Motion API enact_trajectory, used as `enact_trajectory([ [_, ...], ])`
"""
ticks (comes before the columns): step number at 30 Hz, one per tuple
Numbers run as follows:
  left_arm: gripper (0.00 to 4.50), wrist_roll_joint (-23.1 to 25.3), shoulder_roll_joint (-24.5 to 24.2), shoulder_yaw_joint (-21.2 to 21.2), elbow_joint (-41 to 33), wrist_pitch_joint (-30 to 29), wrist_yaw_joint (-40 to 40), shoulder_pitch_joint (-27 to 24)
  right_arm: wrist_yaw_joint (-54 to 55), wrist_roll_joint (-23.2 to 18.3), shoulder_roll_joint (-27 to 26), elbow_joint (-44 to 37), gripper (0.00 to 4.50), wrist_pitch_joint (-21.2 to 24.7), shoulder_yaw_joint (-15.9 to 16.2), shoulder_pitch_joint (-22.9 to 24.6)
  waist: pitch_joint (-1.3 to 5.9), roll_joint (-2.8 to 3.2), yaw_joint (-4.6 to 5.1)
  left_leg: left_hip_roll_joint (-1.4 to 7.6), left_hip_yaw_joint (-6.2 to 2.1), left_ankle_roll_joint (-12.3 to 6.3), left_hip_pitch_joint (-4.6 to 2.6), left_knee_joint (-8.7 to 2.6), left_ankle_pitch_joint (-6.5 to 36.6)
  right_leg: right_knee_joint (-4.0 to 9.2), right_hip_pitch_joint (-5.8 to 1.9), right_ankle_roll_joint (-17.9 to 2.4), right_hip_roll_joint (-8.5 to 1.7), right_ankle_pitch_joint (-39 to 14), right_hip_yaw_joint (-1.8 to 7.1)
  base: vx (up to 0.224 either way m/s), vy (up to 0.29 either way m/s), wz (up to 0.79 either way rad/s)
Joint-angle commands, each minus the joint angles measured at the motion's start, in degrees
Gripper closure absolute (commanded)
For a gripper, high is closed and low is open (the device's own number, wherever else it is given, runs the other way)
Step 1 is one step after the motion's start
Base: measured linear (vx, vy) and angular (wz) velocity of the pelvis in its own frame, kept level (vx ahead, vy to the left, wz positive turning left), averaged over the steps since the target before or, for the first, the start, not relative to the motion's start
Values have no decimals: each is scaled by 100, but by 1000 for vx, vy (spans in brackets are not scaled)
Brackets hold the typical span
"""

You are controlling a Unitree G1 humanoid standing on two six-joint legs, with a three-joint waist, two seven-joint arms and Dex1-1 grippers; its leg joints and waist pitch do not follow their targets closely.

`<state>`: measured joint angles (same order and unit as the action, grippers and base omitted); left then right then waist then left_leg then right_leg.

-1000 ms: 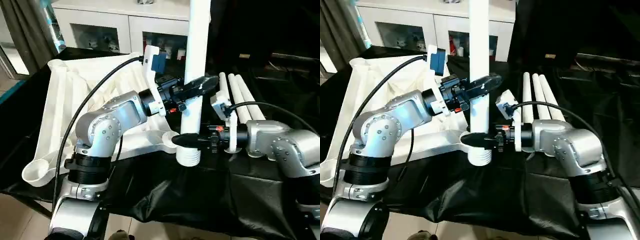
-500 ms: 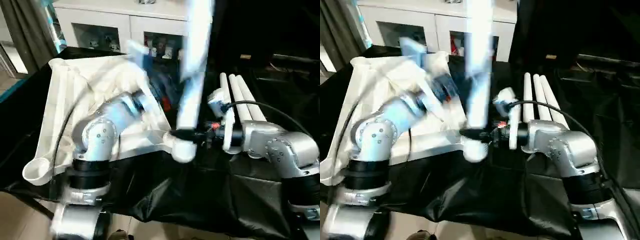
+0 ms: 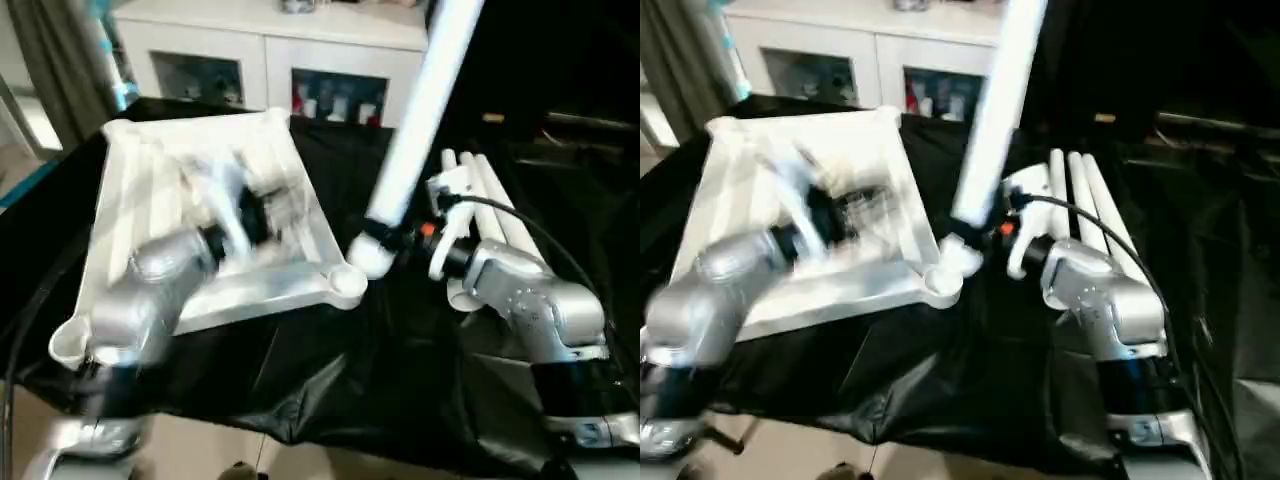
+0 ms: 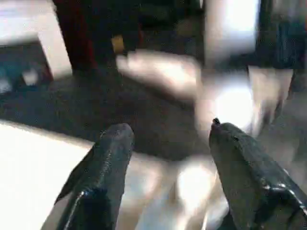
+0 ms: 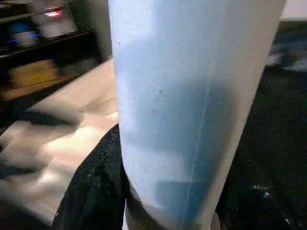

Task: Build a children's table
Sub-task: Pick table leg, then insert table leg to table base

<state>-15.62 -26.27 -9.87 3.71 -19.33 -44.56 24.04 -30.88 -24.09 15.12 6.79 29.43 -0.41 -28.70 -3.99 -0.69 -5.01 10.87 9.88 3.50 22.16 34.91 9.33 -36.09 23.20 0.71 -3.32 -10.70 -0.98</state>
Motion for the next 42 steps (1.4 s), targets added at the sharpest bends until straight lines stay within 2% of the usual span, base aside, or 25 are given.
enact_trajectory([
  [1,155,256,-93,-276,47,215,-284,-51,196,53,-77,46,259,-218,-221,17,451,-13,5,151,-59,406,-136,-473,1446,430,-197,-778,-349,-1531,167,0,0,0],
  [3,155,281,-197,-436,72,197,-458,-99,312,63,-174,162,259,-334,-302,-3,451,6,-9,151,-39,381,-145,-470,1390,417,-178,-894,-343,-1329,168,0,0,0],
  [4,155,304,-265,-592,146,108,-665,-103,324,120,-233,332,259,-429,-266,-15,451,-32,-21,157,-34,356,-147,-473,1393,410,-186,-956,-353,-1253,164,0,0,0],
  [5,155,326,-275,-618,187,130,-698,-95,319,144,-237,368,259,-450,-242,-17,444,-12,-16,149,-31,337,-141,-474,1404,411,-179,-1006,-360,-1246,167,0,0,0],
  [6,155,480,-326,-779,478,268,-864,-27,246,264,-242,546,259,-545,-96,-21,442,-8,-17,149,-29,339,-146,-475,1434,418,-176,-1011,-355,-1268,166,0,0,0],
  [8,155,560,-333,-838,612,349,-919,6,207,301,-234,601,259,-588,-47,-17,440,-6,-16,140,-31,361,-141,-478,1493,430,-192,-984,-362,-1350,172,0,0,0],
  [9,183,665,-317,-862,837,470,-909,71,173,321,-235,617,259,-603,-3,-17,438,15,-24,138,-38,364,-144,-483,1523,437,-188,-964,-361,-1384,171,0,0,0],
  [10,183,665,-317,-862,837,470,-909,71,173,321,-235,617,259,-603,-3,-17,438,15,-24,138,-38,364,-144,-483,1523,437,-188,-964,-361,-1384,171,0,0,0],
  [12,196,845,-310,-895,1336,632,-998,237,68,357,-232,583,259,-630,77,-2,432,106,-10,142,-46,399,-162,-484,1597,440,-169,-959,-349,-1303,176,0,0,0],
  [13,205,861,-342,-920,1442,627,-1077,280,57,365,-228,560,259,-623,95,6,441,70,-6,133,-40,407,-169,-478,1640,433,-180,-979,-347,-1260,176,0,0,0],
  [14,219,843,-390,-951,1509,608,-1192,309,40,390,-210,546,259,-638,121,13,448,64,-11,144,-53,410,-159,-487,1598,414,-202,-1021,-356,-1169,171,0,0,0],
  [15,219,813,-400,-931,1619,609,-1246,354,49,410,-192,531,259,-645,126,26,442,90,-9,147,-54,417,-161,-486,1592,410,-193,-1046,-356,-1121,172,0,0,0],
  [18,240,780,-388,-880,1841,663,-1351,441,43,437,-169,530,259,-668,109,43,431,84,4,142,-42,415,-166,-480,1597,400,-191,-1144,-346,-992,171,0,0,0],
  [22,276,833,-365,-860,2229,848,-1559,603,-30,412,-103,511,259,-638,85,56,411,71,10,144,-43,403,-175,-490,1711,428,-195,-1147,-356,-1197,177,0,0,0],
  [31,353,897,-241,-828,2813,1034,-1761,910,-80,430,-75,501,259,-597,22,23,395,93,8,143,-43,393,-196,-492,1877,468,-173,-1142,-363,-1495,183,0,0,0],
  [32,370,927,-228,-846,2917,1091,-1826,953,-104,429,-62,489,259,-592,48,23,398,91,16,148,-59,406,-177,-504,1872,468,-192,-1126,-371,-1503,179,0,0,0],
  [36,394,939,-197,-829,3034,1125,-1880,1004,-237,388,-18,441,259,-511,128,20,406,81,19,160,-54,396,-182,-499,1850,453,-189,-1180,-375,-1401,182,0,0,0],
  [38,423,972,-207,-854,3072,1119,-1919,1011,-352,389,17,391,259,-437,227,35,403,88,10,161,-52,363,-180,-499,1816,453,-194,-1199,-375,-1364,183,0,0,0],
  [40,430,1022,-214,-894,3111,1143,-1938,993,-467,424,61,354,259,-373,351,58,400,90,13,167,-56,362,-177,-507,1817,453,-196,-1186,-372,-1353,180,0,0,0],
  [41,443,1123,-212,-961,3134,1209,-1916,945,-572,417,73,344,259,-265,444,65,408,44,23,167,-53,344,-176,-506,1858,461,-204,-1178,-371,-1407,180,0,0,0],
  [42,443,1187,-217,-1008,3099,1203,-1887,907,-603,365,49,347,259,-187,446,49,405,35,16,166,-54,339,-177,-506,1845,456,-205,-1174,-377,-1447,182,0,0,0],
])
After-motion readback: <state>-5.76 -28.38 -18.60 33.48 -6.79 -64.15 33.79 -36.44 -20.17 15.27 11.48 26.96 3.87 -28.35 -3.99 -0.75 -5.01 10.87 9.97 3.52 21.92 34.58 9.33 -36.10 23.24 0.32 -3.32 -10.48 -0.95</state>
